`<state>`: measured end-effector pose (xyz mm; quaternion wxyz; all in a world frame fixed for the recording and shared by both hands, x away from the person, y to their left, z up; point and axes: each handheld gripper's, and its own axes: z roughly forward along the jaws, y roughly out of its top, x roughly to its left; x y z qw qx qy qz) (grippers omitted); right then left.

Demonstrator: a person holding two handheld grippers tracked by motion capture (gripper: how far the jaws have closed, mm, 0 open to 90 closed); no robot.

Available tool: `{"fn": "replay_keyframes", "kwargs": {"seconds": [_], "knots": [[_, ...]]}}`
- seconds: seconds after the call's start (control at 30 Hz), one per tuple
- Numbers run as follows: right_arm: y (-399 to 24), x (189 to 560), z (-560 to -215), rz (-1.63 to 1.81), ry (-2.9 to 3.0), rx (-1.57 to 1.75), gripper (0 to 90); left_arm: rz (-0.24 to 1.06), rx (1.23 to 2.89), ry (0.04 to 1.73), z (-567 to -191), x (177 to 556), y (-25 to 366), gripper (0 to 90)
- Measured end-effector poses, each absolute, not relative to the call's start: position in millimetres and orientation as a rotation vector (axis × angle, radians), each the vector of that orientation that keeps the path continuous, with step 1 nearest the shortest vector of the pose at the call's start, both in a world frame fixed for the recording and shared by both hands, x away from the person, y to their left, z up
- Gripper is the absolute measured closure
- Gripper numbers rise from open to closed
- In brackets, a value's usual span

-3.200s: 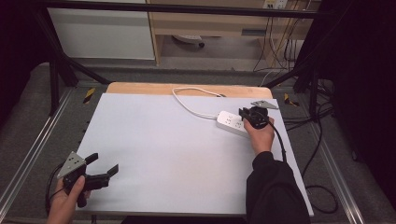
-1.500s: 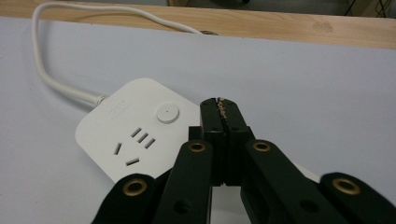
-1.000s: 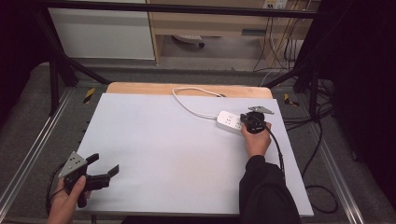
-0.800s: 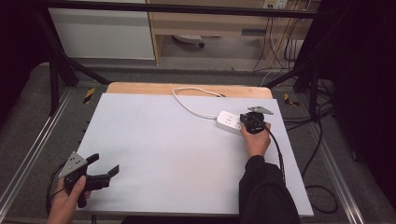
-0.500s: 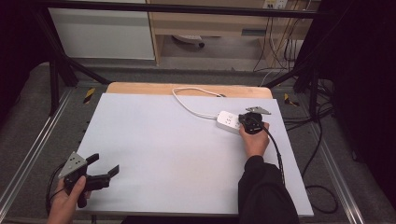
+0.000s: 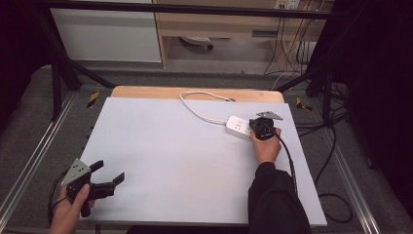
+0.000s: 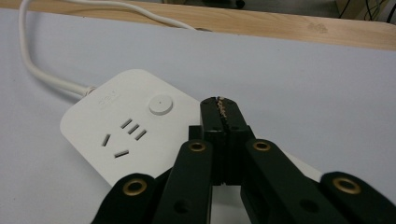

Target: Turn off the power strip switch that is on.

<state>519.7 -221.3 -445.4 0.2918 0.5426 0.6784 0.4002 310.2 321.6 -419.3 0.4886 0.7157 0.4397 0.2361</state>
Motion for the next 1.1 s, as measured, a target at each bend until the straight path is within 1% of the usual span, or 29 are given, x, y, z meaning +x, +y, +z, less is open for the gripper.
{"fn": "replay_keyframes", "kwargs": {"seconds": [1.1], "knots": [[-222.7,520.4,-446.8,1.096,1.796,1.466,90.0,0.573,1.738,1.069,-419.1,309.9,321.5,5.4]]}}
